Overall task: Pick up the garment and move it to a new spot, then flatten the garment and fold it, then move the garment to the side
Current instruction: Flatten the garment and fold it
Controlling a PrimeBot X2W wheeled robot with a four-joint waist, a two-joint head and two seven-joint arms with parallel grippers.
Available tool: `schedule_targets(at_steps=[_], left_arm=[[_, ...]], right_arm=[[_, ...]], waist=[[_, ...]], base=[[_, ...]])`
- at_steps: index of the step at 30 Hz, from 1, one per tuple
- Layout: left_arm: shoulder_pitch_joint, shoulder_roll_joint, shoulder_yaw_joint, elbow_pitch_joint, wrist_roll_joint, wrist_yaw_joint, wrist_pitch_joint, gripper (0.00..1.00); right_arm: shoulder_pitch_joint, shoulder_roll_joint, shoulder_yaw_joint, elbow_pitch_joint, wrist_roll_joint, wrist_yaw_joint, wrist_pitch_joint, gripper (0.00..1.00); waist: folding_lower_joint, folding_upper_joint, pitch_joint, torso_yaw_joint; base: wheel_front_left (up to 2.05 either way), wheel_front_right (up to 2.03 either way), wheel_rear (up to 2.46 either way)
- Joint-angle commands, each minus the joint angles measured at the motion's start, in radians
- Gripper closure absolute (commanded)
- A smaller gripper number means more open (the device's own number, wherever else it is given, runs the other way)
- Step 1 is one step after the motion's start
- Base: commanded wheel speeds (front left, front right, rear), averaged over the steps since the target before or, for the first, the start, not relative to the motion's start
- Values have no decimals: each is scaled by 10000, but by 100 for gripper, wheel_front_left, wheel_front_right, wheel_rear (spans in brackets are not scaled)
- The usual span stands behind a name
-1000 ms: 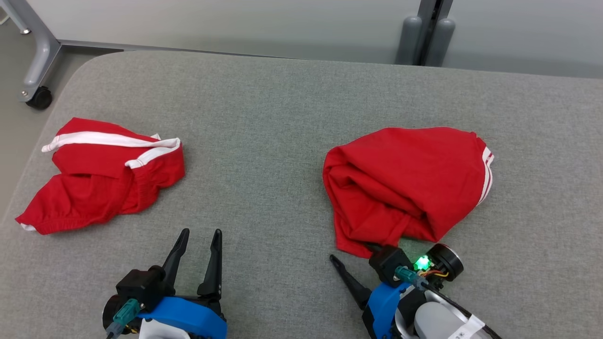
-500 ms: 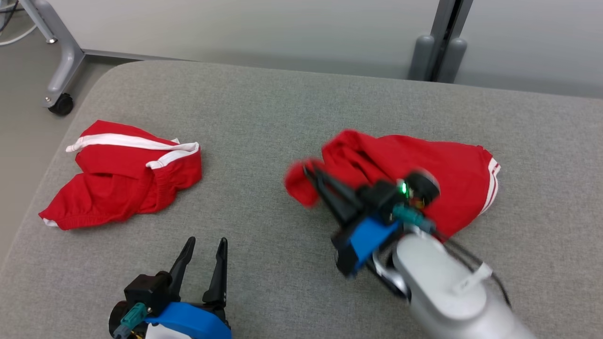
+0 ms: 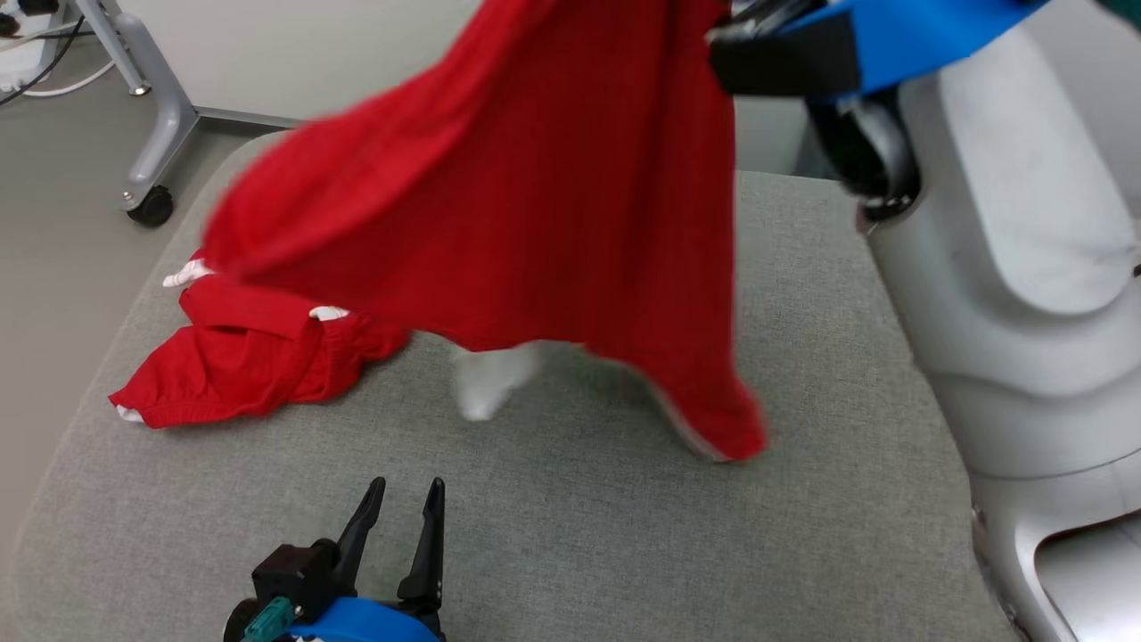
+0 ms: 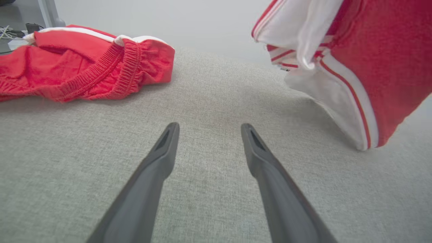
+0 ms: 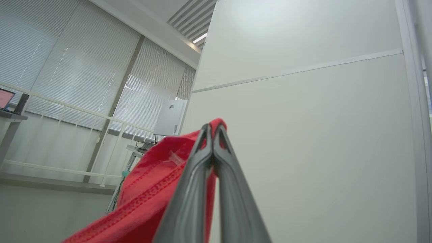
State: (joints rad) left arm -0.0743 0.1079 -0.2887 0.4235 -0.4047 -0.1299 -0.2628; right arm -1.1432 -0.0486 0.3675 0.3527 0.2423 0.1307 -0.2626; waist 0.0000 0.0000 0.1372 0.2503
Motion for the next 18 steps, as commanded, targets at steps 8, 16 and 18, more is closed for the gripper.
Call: schedule_targets(at_steps=[8,16,18], left_arm=[[-70,-59,284,-103,49,-16,-28,0],[-300,159,224,-201,11,-16,-28,0],[-314,230,267,-209,7,-16,-29,0]], right_arm=[[1851,-716,-3513,2133,-2139,-2,-32,100],[4957,-1257,-7628,3664,-3891,-1,-36,100],[5469,-1043,-8324,3668,-4316,1,-36,1]], waist=[[0,0,283,-291],[0,0,535,-478],[0,0,542,-577]], base=[[0,0,0],[0,0,0],[0,0,0]])
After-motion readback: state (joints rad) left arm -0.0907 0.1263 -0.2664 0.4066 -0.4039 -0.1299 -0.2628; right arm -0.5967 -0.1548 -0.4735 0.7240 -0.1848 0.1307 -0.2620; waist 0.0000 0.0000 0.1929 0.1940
